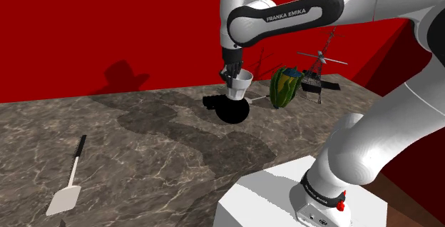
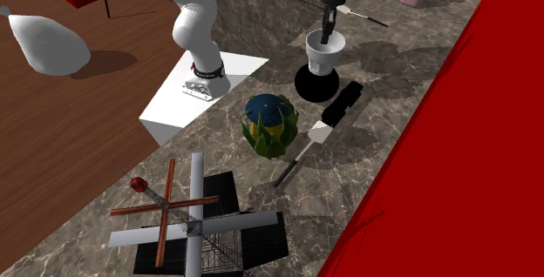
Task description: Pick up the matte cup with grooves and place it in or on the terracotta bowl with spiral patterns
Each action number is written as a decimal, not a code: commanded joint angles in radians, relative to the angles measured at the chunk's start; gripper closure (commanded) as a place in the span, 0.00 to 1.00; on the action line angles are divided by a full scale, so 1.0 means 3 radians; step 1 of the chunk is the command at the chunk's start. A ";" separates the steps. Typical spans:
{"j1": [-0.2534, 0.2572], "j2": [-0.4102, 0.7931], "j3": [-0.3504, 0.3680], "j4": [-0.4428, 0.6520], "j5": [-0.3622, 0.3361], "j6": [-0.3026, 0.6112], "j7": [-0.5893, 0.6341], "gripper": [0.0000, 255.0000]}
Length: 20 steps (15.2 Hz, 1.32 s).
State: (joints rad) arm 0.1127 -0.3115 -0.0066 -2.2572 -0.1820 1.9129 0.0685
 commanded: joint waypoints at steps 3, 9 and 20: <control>-0.0005 0.0043 -0.0005 -0.0145 -0.0016 0.0190 0.0028 1.00; -0.0007 0.0069 -0.0007 -0.0211 -0.0023 0.0281 0.0043 1.00; 0.0002 0.0041 0.0004 -0.0124 -0.0010 0.0165 0.0038 0.00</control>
State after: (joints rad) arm 0.1122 -0.2964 -0.0066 -2.3091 -0.1870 1.9805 0.0813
